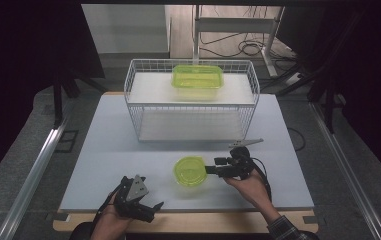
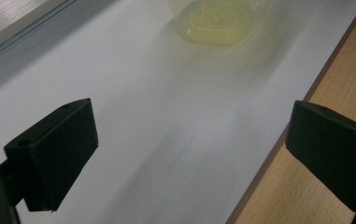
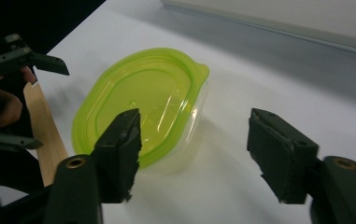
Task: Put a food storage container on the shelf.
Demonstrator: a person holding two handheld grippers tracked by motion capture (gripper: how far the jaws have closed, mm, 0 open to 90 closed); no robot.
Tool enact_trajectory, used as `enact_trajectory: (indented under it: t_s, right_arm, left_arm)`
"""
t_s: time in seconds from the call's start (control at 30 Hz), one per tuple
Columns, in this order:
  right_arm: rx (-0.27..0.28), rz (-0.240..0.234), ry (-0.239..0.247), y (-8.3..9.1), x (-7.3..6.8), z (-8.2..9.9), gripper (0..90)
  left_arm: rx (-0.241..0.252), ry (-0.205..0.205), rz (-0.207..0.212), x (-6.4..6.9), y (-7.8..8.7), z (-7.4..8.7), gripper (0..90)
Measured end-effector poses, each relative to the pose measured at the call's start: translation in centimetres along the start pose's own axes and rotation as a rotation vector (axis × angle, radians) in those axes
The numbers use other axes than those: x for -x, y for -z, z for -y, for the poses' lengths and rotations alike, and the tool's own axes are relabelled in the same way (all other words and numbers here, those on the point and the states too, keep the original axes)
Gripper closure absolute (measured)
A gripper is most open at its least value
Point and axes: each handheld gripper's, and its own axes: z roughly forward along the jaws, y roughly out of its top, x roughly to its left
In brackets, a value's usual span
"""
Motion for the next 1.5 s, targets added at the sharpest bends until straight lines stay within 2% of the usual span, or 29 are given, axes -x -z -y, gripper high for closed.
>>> enact_trajectory:
  t_s: [0.1, 0.43, 0.6, 0.67, 0.87, 0.97, 1.5]
  right_arm:
    - [-0.018, -0.024, -0.037, -0.6, 0.3, -0.5, 44.3]
    - [-0.081, -0.065, -0.091, -2.4, 1.1, -1.4, 62.1]
    - [-0.089, -0.118, -0.144, -2.6, 1.5, -1.5, 74.4]
    - [-0.094, -0.153, -0.171, -2.6, 1.5, -1.5, 79.1]
    - [-0.104, -0.196, -0.186, -2.3, 0.8, -1.8, 81.3]
    - [-0.101, -0.183, -0.170, -2.1, 0.5, -1.9, 81.5]
    - [-0.010, -0.217, -0.180, 0.7, 0.4, -3.4, 81.6]
  left_arm:
    - [0.000, -0.001, 0.000, 0.0, 0.0, 0.0, 2.6]
    - [-0.004, -0.007, 0.000, 0.1, 0.0, 0.0, 2.7]
    - [-0.007, -0.012, 0.001, 0.1, -0.1, 0.0, 2.8]
    - [-0.008, -0.014, 0.001, 0.1, -0.1, 0.0, 2.8]
    - [-0.009, -0.016, -0.001, 0.2, -0.1, 0.0, 2.8]
    - [-0.009, -0.017, -0.001, 0.2, -0.1, 0.0, 2.8]
    - [0.002, -0.004, -0.008, 0.0, 0.0, 0.0, 2.8]
